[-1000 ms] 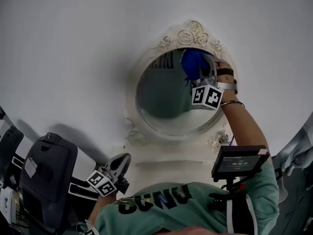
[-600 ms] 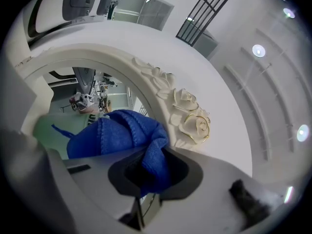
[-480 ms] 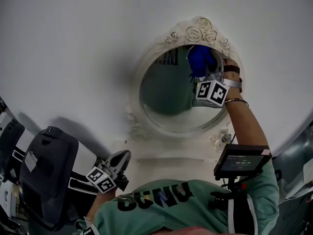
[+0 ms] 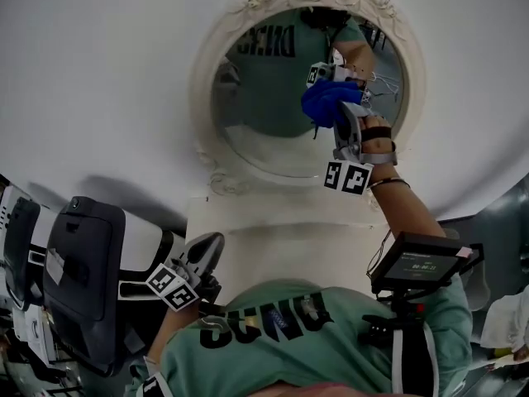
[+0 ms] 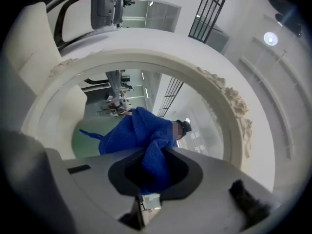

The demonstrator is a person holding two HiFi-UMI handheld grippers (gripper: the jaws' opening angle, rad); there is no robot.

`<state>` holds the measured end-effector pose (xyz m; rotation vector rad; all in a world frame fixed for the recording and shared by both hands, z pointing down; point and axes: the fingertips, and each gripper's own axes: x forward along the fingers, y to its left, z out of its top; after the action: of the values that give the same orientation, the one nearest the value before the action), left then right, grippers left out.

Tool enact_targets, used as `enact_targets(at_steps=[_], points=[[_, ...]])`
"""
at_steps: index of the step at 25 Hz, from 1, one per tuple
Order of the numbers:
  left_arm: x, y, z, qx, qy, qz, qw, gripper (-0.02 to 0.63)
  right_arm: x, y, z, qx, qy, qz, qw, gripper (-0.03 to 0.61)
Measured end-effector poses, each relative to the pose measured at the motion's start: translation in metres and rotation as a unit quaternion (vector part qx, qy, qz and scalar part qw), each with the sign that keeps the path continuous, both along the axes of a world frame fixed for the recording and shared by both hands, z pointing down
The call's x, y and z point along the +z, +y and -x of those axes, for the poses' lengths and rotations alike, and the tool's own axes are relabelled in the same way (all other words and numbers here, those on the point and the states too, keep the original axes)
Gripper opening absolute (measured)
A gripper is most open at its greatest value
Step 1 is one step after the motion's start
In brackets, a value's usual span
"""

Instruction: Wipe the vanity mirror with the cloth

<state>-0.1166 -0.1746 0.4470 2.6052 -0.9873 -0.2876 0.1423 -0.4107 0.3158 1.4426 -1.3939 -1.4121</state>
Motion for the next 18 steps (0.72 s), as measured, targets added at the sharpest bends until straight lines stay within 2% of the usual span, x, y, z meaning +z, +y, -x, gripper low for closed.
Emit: enact_targets(at_steps=[3, 5, 8, 11, 14, 18], points=[[0.012, -0.003, -0.01, 0.006, -0.007, 0.021, 0.9997, 0.009, 0.088, -0.003, 0.003, -0.009, 0.017, 0.065, 0.998, 0.046], [0.025, 0.004, -0.012, 0.007, -0.017, 0.047, 0.9987, 0.009, 0.158, 0.001, 0.009, -0.015, 0.037, 0.12, 0.992, 0.046], [0.044, 0.009, -0.011, 0.005, -0.028, 0.074, 0.9969, 0.009, 0.251, 0.003, 0.015, -0.02, 0.069, 0.192, 0.979, 0.046], [0.059, 0.011, -0.008, 0.002, -0.036, 0.092, 0.9951, 0.009, 0.329, 0.002, 0.016, -0.005, 0.087, 0.269, 0.959, 0.046], [0.065, 0.012, -0.007, 0.004, -0.039, 0.103, 0.9939, 0.009, 0.341, 0.002, 0.014, 0.006, 0.059, 0.304, 0.951, 0.044], [0.062, 0.012, -0.008, 0.006, -0.035, 0.095, 0.9949, 0.009, 0.336, -0.002, 0.014, 0.009, 0.052, 0.316, 0.947, 0.044]])
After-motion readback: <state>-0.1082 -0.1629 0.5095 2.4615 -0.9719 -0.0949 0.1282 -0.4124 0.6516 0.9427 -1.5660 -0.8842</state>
